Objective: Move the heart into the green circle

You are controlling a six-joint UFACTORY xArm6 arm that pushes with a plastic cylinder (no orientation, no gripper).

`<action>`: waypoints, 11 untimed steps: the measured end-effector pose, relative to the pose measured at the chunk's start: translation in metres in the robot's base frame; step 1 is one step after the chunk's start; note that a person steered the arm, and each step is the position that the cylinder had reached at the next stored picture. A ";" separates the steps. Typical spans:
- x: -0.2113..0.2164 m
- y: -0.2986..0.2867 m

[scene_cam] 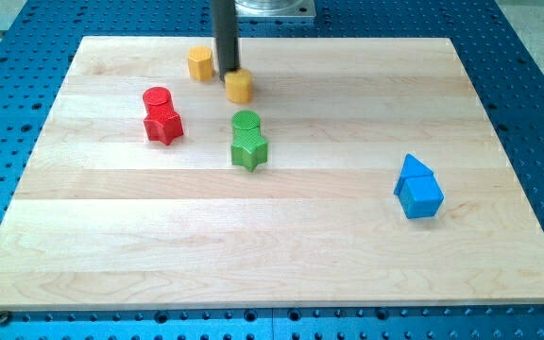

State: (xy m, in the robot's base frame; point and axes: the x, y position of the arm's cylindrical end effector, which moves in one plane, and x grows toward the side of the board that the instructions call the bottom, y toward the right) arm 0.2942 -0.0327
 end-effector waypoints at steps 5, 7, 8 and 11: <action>0.039 0.019; 0.087 0.135; 0.116 0.085; 0.062 0.049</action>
